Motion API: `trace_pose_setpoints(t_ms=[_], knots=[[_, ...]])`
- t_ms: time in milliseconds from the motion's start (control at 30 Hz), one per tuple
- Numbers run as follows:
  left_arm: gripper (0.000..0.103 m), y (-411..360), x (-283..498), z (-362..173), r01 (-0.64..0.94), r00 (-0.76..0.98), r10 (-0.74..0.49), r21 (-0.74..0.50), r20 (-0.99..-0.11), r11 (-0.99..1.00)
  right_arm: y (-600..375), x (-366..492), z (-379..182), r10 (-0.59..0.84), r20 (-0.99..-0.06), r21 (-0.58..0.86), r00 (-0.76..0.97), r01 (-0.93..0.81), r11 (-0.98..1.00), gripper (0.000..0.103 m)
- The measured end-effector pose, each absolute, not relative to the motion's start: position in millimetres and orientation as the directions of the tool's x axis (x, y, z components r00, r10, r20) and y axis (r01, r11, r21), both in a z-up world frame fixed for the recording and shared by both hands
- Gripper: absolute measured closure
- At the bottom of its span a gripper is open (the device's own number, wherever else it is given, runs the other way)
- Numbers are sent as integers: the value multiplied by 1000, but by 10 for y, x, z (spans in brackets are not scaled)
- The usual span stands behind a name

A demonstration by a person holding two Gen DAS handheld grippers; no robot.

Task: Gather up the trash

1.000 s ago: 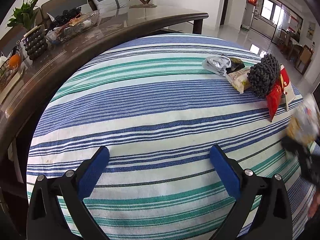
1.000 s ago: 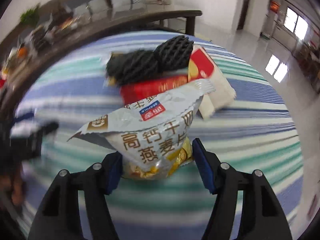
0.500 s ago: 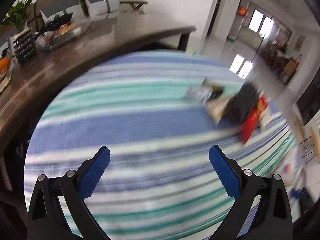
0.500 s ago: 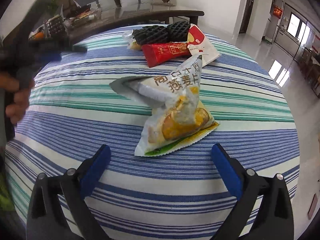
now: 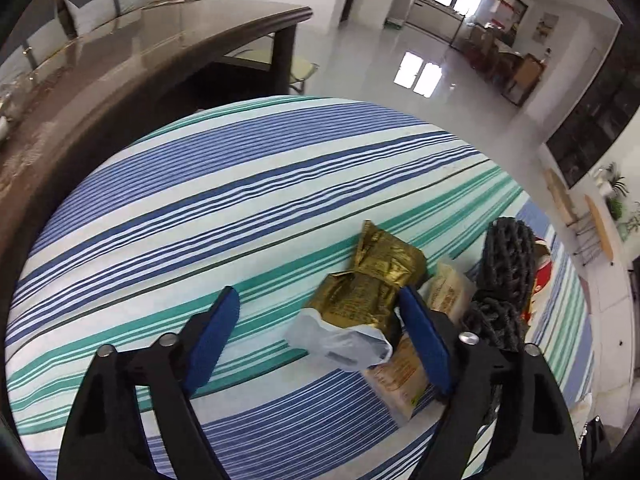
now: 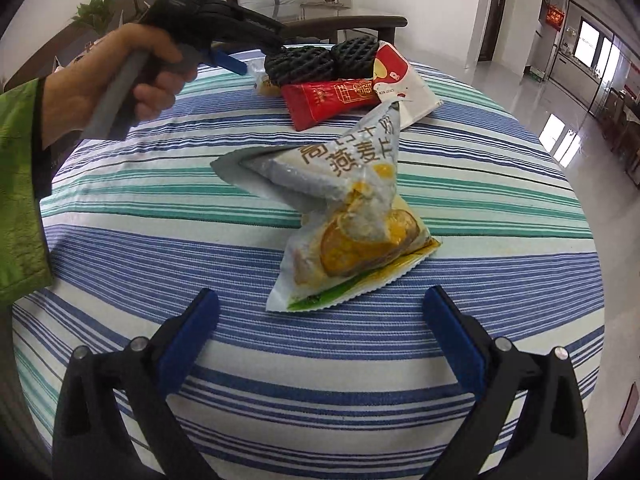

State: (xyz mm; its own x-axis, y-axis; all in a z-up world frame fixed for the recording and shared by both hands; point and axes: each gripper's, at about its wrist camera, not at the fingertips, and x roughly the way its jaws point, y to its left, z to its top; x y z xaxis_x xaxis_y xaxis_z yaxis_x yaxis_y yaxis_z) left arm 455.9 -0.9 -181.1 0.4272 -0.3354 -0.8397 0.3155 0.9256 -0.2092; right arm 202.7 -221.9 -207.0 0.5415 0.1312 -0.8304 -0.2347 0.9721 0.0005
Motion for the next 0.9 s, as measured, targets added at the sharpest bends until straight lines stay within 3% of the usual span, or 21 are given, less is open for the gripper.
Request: trace_pose_setpoints(t_ms=[33,133,200,333,500,600,700,767,800,867,900], knots=[[52,-20,4562,-1809,335,413,-376,-246,-830,910,-2217,2026,-2070,132,-830,1,541,-235,972,5],[64,-58,4500,-1766,350,426,-367,-224,-827,910,-2219,2027,-2068,131,-830,0,542,-235,972,5],[65,-17,4398,-1730,324,458,-308,-166,-834,931,-2221,2028,-2066,131,-830,0,541,-235,972,5],[66,321,4030,-1629,208,464,-276,-199,-842,958,-2222,2026,-2066,131,-830,1,542,-235,972,5],[64,494,3073,-1470,178,471,-278,-218,-837,960,-2233,2044,-2068,132,-830,2,541,-234,972,5],[60,458,2553,-1573,168,468,-297,-246,-832,955,-2236,2043,-2066,133,-830,2,541,-234,972,5],[49,449,2295,-1681,165,475,-292,-242,-830,956,-2234,2040,-2066,132,-830,2,542,-234,972,5],[28,430,2213,-1761,168,476,-270,-215,-837,962,-2236,2040,-2065,132,-830,2,542,-234,972,5],[26,417,2208,-1769,180,481,-273,-211,-833,961,-2237,2040,-2065,132,-830,2,542,-234,972,5],[12,350,2173,-1782,212,498,-240,-151,-833,965,-2236,2039,-2065,134,-830,4,542,-234,972,4],[11,327,2151,-1792,225,510,-217,-114,-833,968,-2239,2037,-2063,133,-830,5,542,-232,973,4]])
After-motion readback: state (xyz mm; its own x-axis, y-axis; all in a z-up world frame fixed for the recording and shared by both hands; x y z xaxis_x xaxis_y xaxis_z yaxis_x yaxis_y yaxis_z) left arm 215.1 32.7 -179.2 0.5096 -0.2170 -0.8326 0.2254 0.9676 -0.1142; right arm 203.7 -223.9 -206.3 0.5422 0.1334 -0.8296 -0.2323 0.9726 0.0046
